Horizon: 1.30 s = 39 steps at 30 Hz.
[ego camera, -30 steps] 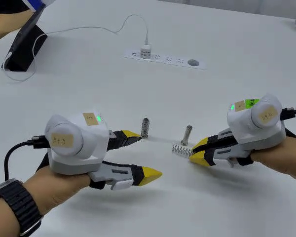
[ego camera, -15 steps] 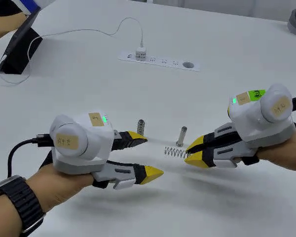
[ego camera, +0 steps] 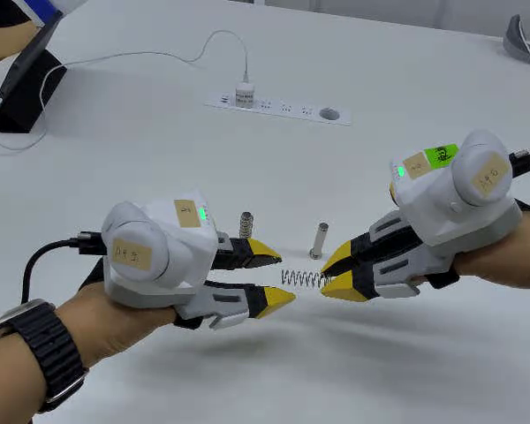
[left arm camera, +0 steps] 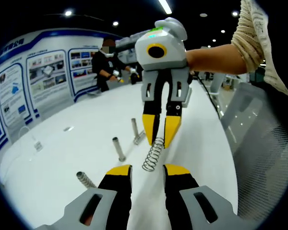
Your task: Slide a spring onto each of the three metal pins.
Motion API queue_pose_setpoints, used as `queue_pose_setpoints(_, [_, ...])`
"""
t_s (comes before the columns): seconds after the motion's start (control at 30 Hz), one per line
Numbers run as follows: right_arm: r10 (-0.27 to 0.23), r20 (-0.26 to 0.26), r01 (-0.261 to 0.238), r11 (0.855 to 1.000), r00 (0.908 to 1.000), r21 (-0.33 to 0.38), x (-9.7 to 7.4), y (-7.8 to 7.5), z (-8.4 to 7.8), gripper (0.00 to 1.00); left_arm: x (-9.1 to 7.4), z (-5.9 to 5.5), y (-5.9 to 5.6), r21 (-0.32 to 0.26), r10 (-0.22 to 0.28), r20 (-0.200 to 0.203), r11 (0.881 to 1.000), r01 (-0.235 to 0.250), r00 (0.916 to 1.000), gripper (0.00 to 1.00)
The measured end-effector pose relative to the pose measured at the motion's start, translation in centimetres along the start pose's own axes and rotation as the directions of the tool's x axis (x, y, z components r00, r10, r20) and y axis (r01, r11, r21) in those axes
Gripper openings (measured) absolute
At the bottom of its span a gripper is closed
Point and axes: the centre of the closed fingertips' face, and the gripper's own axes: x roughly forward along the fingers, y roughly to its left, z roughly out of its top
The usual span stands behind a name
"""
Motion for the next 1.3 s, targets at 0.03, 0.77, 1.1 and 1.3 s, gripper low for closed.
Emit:
queue_pose_setpoints(0.03, [0.002,-0.004,-0.003,1.000,1.0000,-0.001,0.0,0.1,0.0,0.12,0.1,0.0,-0.1,0.007,-0.004,-0.002,1.000,0.004,1.0000,0.26])
queue_pose_setpoints(0.77, [0.004,0.008,-0.004,1.000,1.0000,-0.028,-1.3,0.8,1.9,0.12,0.9,0.1,-1.1,0.065,-0.028,-0.004,0.997,0.028,0.9996,0.12])
queue_pose_setpoints(1.1, [-0.014,0.058,0.016,0.999,0.9982,-0.031,-1.5,0.7,3.3,0.11,1.1,0.3,-1.1,0.055,-0.027,0.006,0.998,0.027,0.9996,0.11])
queue_pose_setpoints(1.3, [-0.021,0.092,0.024,0.999,0.9956,-0.034,-1.5,0.6,4.3,0.12,1.3,0.6,-1.0,0.048,-0.025,0.018,0.999,0.024,0.9995,0.11])
